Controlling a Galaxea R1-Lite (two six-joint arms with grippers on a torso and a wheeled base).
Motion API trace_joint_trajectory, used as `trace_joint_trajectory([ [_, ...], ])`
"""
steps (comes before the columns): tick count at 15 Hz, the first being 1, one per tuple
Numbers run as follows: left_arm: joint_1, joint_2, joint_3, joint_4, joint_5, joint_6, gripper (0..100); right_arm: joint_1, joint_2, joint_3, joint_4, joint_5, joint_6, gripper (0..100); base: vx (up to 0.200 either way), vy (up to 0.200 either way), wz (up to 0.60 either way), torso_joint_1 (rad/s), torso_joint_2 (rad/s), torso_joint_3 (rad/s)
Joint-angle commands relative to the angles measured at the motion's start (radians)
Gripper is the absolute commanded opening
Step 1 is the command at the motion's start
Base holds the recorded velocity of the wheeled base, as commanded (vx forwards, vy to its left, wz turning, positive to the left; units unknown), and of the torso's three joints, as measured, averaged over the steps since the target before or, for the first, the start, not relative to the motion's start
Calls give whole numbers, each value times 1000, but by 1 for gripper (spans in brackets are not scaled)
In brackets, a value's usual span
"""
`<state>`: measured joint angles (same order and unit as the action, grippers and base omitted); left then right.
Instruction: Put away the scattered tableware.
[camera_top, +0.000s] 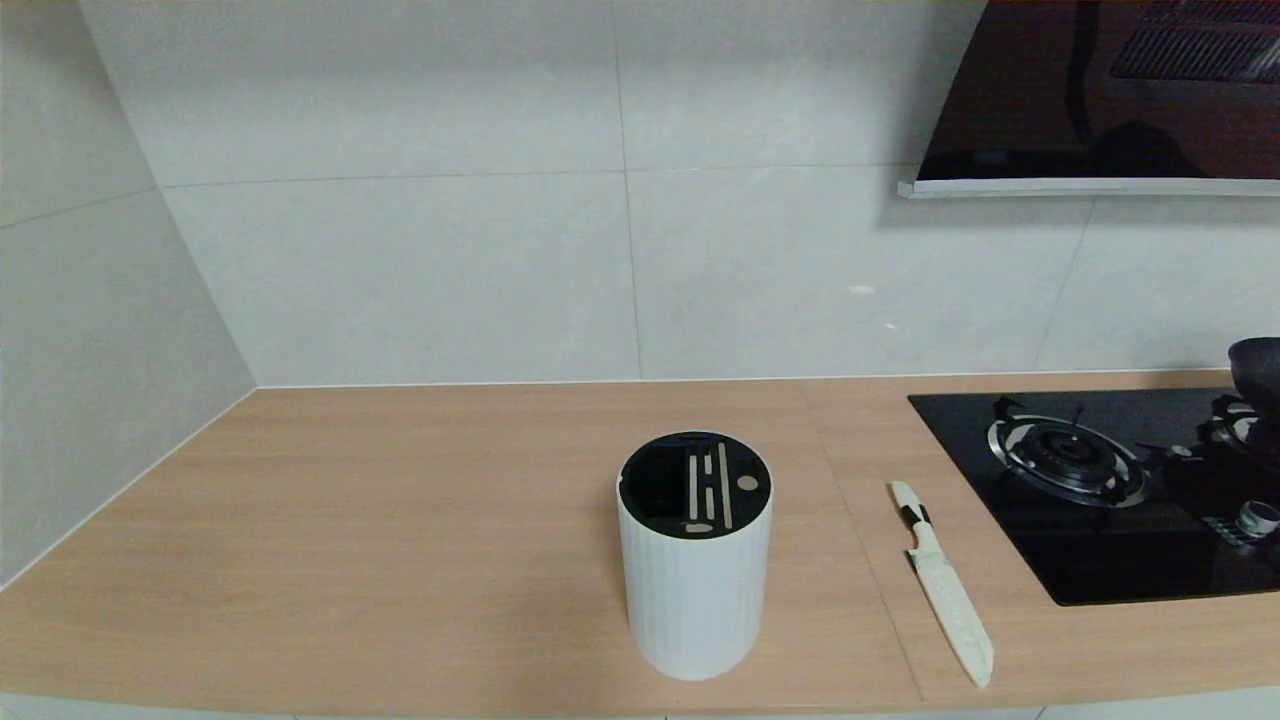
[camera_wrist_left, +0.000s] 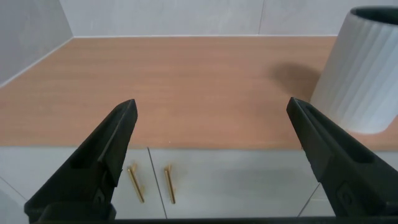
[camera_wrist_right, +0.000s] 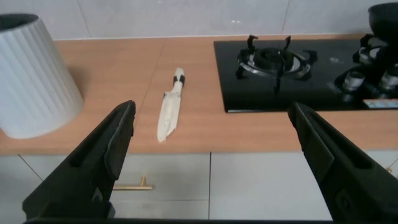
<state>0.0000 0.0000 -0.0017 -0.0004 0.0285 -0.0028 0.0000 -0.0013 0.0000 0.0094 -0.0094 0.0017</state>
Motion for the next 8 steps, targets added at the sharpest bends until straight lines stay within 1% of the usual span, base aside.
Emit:
trace_joint_trajectory([
  [1, 0, 2, 0, -1, 1, 0, 100, 0, 1, 0, -2, 0, 0, 100, 0, 0, 0, 198, -398, -203],
  [2, 0, 2, 0, -1, 1, 0, 100, 0, 1, 0, 0, 0, 0, 100, 0, 0, 0, 119, -266, -115],
  [3, 0, 0, 0, 0, 1, 0, 100, 0, 1, 0, 0, 0, 0, 100, 0, 0, 0, 36, -66, -27],
  [8, 0, 2, 0, -1, 1, 0, 100, 0, 1, 0, 0, -1, 1, 100, 0, 0, 0, 0, 0, 0],
])
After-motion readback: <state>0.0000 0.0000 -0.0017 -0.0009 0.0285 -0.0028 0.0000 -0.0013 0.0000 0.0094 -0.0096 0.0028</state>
